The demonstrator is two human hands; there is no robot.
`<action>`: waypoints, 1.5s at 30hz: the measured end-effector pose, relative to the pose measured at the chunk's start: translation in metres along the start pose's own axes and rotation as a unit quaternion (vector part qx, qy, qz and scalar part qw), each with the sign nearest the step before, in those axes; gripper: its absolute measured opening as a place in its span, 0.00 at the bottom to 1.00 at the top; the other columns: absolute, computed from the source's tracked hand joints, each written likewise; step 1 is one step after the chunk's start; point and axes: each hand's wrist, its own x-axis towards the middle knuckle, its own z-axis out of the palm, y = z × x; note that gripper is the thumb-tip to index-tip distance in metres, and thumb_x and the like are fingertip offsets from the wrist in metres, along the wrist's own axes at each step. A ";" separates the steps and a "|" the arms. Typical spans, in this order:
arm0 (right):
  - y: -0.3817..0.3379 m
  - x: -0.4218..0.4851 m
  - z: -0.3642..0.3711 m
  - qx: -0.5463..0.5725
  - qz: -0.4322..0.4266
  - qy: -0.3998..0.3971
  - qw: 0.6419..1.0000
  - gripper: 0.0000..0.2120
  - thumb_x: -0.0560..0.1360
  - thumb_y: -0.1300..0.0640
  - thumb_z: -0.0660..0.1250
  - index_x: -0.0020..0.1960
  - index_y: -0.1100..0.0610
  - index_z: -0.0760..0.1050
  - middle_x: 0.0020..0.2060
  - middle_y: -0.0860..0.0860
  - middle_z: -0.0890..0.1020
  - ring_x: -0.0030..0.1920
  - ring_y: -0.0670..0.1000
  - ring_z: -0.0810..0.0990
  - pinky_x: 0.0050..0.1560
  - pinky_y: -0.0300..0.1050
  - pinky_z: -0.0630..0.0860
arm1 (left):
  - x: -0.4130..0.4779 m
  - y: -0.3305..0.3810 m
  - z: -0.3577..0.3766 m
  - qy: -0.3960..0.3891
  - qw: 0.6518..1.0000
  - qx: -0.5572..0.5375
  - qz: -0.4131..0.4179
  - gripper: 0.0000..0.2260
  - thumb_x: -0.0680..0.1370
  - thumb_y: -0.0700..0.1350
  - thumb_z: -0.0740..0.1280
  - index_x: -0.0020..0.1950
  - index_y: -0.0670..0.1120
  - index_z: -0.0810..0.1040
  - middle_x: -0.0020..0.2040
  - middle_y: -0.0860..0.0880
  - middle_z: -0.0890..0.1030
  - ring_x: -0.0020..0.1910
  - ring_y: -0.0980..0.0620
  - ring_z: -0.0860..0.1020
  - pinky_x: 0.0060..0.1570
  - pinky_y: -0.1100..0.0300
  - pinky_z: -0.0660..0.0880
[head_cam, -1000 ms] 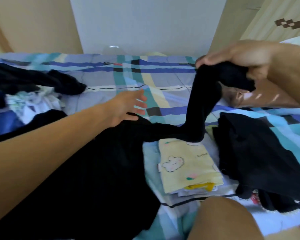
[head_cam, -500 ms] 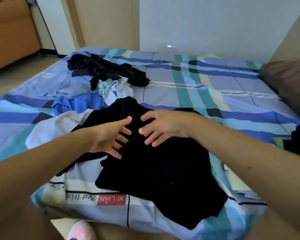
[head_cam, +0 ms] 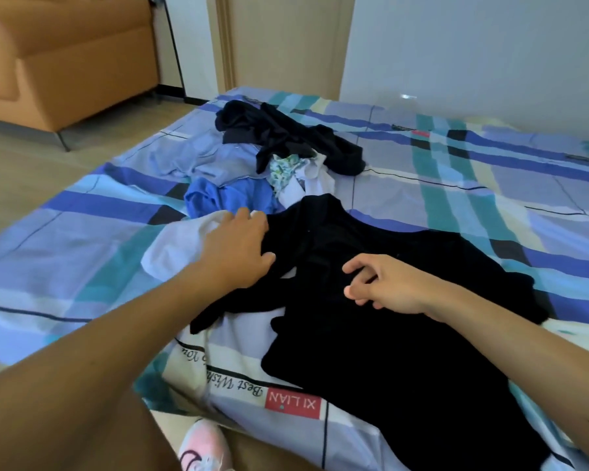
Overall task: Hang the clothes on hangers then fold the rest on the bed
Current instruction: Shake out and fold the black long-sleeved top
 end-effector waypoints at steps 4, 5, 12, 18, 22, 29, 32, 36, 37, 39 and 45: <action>-0.026 0.020 0.015 0.012 -0.045 0.019 0.999 0.20 0.77 0.51 0.73 0.67 0.50 0.73 0.47 0.49 0.85 0.46 0.46 0.85 0.52 0.44 0.80 | -0.008 -0.026 -0.004 -0.140 0.985 0.054 -0.088 0.21 0.73 0.57 0.73 0.54 0.48 0.66 0.53 0.47 0.70 0.52 0.43 0.74 0.46 0.51 0.71; -0.035 0.023 0.020 0.011 -0.060 0.021 0.998 0.20 0.77 0.51 0.73 0.66 0.50 0.73 0.47 0.48 0.85 0.46 0.46 0.84 0.49 0.42 0.78 | -0.010 -0.031 0.000 -0.164 0.981 0.051 -0.095 0.18 0.74 0.56 0.73 0.50 0.49 0.67 0.51 0.49 0.71 0.49 0.44 0.74 0.45 0.52 0.71; -0.078 0.046 0.056 -0.040 -0.111 0.030 0.993 0.17 0.75 0.50 0.74 0.62 0.52 0.78 0.52 0.49 0.82 0.51 0.49 0.82 0.58 0.44 0.77 | -0.022 -0.045 -0.014 -0.120 0.933 -0.325 -0.095 0.09 0.82 0.47 0.65 0.49 0.42 0.80 0.44 0.46 0.82 0.44 0.53 0.78 0.44 0.64 0.70; -0.099 0.045 0.091 0.176 0.021 -0.034 0.984 0.20 0.80 0.42 0.64 0.56 0.58 0.82 0.52 0.53 0.86 0.54 0.52 0.84 0.56 0.46 0.77 | -0.022 -0.048 -0.021 -0.068 0.797 -0.584 -0.140 0.08 0.82 0.49 0.66 0.54 0.46 0.78 0.50 0.50 0.81 0.50 0.54 0.79 0.54 0.60 0.76; -0.105 0.046 0.100 0.391 0.033 0.025 0.919 0.15 0.82 0.44 0.63 0.55 0.55 0.78 0.54 0.55 0.85 0.53 0.52 0.83 0.53 0.46 0.74 | -0.022 -0.053 -0.029 -0.107 0.774 -0.615 -0.105 0.06 0.81 0.46 0.68 0.50 0.44 0.74 0.43 0.44 0.74 0.40 0.51 0.74 0.40 0.60 0.71; -0.115 0.051 0.096 0.604 -0.062 0.055 0.793 0.11 0.81 0.60 0.66 0.44 0.54 0.66 0.40 0.54 0.78 0.41 0.53 0.79 0.51 0.49 0.76 | -0.021 -0.061 -0.037 -0.138 0.735 -0.660 -0.071 0.06 0.74 0.39 0.72 0.49 0.44 0.78 0.44 0.46 0.83 0.44 0.50 0.82 0.43 0.62 0.78; -0.121 0.055 0.085 0.621 -0.081 0.098 0.773 0.17 0.80 0.66 0.67 0.40 0.54 0.62 0.28 0.50 0.75 0.27 0.48 0.75 0.39 0.47 0.76 | -0.023 -0.070 -0.043 -0.134 0.732 -0.665 -0.066 0.10 0.72 0.37 0.72 0.48 0.46 0.73 0.43 0.47 0.81 0.41 0.51 0.81 0.39 0.63 0.77; -0.127 0.062 0.067 0.648 -0.103 0.111 0.746 0.16 0.78 0.70 0.66 0.41 0.53 0.64 0.35 0.53 0.73 0.37 0.52 0.75 0.43 0.50 0.80 | -0.028 -0.085 -0.059 -0.217 0.733 -0.636 -0.108 0.19 0.71 0.34 0.73 0.57 0.46 0.72 0.41 0.47 0.76 0.32 0.53 0.76 0.31 0.65 0.72; -0.128 0.063 0.063 0.644 -0.105 0.121 0.748 0.16 0.78 0.70 0.65 0.41 0.53 0.65 0.36 0.53 0.74 0.38 0.52 0.75 0.42 0.49 0.78 | -0.030 -0.090 -0.063 -0.265 0.748 -0.599 -0.109 0.20 0.71 0.35 0.73 0.61 0.45 0.74 0.38 0.47 0.71 0.30 0.54 0.69 0.31 0.65 0.67; -0.131 0.062 0.056 0.627 -0.111 0.135 0.759 0.15 0.78 0.70 0.66 0.42 0.53 0.67 0.36 0.52 0.75 0.38 0.51 0.75 0.38 0.45 0.75 | -0.031 -0.097 -0.067 -0.332 0.780 -0.522 -0.094 0.19 0.73 0.36 0.72 0.64 0.40 0.77 0.36 0.47 0.62 0.30 0.53 0.60 0.33 0.63 0.61; -0.129 0.056 0.054 0.611 -0.149 0.085 0.773 0.11 0.79 0.69 0.64 0.54 0.53 0.74 0.38 0.53 0.78 0.38 0.50 0.78 0.40 0.42 0.78 | -0.024 -0.072 -0.053 -0.199 0.861 -0.468 -0.033 0.13 0.70 0.51 0.74 0.49 0.45 0.81 0.44 0.52 0.80 0.43 0.57 0.77 0.49 0.59 0.72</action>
